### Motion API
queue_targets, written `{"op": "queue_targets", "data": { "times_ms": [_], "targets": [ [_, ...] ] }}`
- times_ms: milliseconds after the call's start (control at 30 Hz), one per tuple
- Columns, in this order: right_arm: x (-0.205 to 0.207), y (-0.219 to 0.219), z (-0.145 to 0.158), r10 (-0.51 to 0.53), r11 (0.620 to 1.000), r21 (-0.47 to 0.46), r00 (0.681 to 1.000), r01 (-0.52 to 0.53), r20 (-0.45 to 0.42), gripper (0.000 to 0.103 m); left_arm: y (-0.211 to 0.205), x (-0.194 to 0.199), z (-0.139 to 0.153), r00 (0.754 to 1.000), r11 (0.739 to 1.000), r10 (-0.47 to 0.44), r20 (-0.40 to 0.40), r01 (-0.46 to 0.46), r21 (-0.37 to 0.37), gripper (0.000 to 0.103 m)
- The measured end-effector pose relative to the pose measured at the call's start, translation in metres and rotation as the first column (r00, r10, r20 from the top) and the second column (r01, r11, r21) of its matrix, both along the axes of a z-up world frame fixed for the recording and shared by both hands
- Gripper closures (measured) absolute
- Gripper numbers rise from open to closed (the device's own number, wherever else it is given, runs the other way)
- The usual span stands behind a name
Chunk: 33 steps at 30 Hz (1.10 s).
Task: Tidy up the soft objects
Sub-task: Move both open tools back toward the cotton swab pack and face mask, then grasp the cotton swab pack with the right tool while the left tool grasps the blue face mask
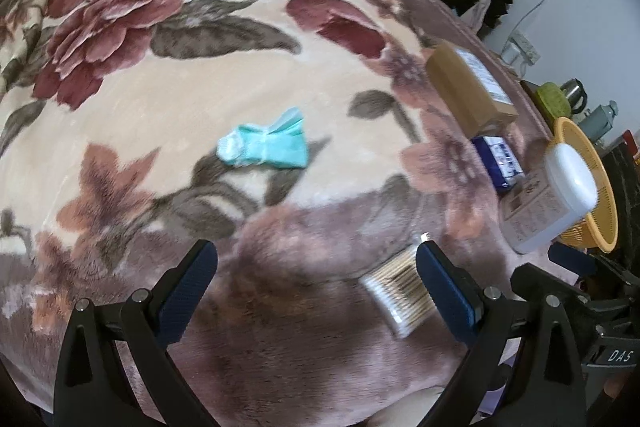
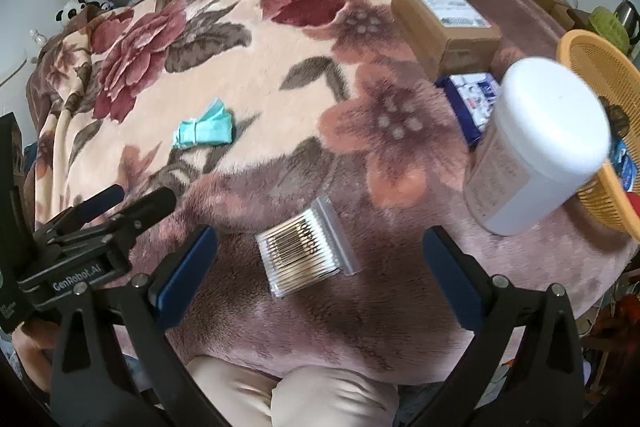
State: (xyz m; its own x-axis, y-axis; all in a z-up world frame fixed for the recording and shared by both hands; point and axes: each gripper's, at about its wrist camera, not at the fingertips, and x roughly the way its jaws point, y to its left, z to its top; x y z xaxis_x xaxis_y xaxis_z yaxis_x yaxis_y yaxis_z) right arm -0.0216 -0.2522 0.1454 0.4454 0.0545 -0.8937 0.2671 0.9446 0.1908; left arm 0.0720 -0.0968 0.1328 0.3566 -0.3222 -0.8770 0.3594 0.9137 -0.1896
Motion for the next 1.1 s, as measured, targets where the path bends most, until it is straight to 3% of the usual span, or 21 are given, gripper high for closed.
{"op": "queue_targets", "data": {
  "times_ms": [500, 833, 1100],
  "targets": [
    [-0.001, 0.025, -0.061, 0.043, 0.998, 0.050, 0.990, -0.037, -0.136, 0.000, 0.032, 0.007, -0.045, 0.996, 0.999, 0.054, -0.073, -0.054, 0.005, 0.003],
    [0.029, 0.030, -0.087, 0.075, 0.997, -0.003, 0.977, -0.077, -0.198, 0.000, 0.054, 0.012, -0.068, 0.990, 0.996, 0.088, -0.111, -0.086, 0.019, 0.003],
    [0.039, 0.052, -0.117, 0.171, 0.977, -0.077, 0.944, -0.199, -0.282, 0.001, 0.062, 0.024, -0.078, 0.986, 0.994, 0.111, -0.124, -0.108, 0.023, 0.003]
  ]
}}
